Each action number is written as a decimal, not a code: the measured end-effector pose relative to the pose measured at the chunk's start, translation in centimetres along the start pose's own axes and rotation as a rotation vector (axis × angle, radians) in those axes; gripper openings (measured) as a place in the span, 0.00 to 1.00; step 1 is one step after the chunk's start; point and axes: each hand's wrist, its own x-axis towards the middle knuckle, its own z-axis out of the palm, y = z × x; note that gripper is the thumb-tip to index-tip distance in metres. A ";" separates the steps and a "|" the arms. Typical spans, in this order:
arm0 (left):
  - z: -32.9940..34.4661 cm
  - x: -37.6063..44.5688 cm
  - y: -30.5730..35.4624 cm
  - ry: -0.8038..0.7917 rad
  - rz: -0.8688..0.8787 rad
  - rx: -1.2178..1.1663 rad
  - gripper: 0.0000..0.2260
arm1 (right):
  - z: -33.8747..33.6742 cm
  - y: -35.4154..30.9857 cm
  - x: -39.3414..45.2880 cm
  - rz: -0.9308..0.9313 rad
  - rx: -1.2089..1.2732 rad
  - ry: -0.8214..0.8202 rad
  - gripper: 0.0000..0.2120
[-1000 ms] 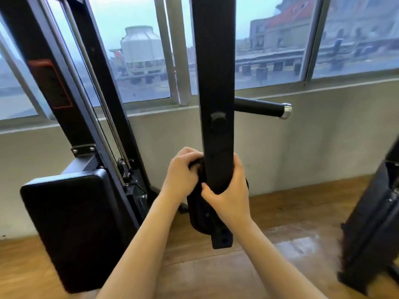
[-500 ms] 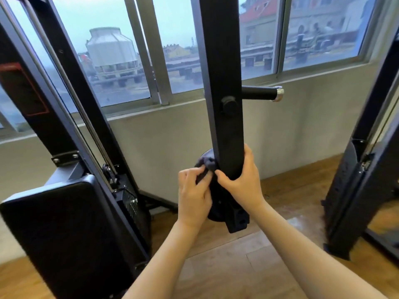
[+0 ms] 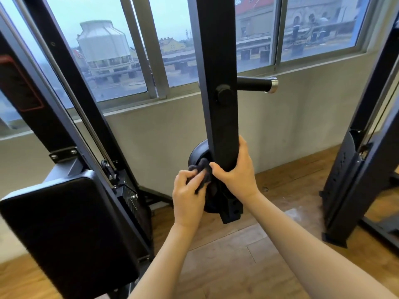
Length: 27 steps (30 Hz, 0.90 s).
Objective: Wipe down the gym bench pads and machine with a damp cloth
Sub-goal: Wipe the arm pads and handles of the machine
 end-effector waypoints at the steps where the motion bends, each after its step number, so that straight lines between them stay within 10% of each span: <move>1: 0.3 -0.6 -0.5 -0.031 0.026 0.033 0.11 | 0.1 0.1 0.1 0.004 -0.004 0.002 0.34; 7: 0.4 -4.7 -1.8 -0.176 -0.072 0.083 0.11 | 0.5 0.1 0.0 0.011 -0.005 0.006 0.35; 12: -3.8 3.6 1.7 0.325 -0.113 -0.137 0.09 | 0.3 0.3 -0.1 0.018 -0.002 -0.004 0.36; 16: -2.3 8.2 2.0 -0.011 -0.036 -0.120 0.11 | 0.0 0.0 -0.1 0.001 0.016 -0.004 0.34; 24: 1.9 -6.8 -2.6 -0.210 -0.733 -0.133 0.16 | -1.7 0.6 0.2 -0.011 0.021 -0.019 0.33; 27: 2.2 -5.0 -1.0 -0.022 -0.855 -0.249 0.13 | -1.7 0.5 0.2 -0.015 0.020 -0.025 0.33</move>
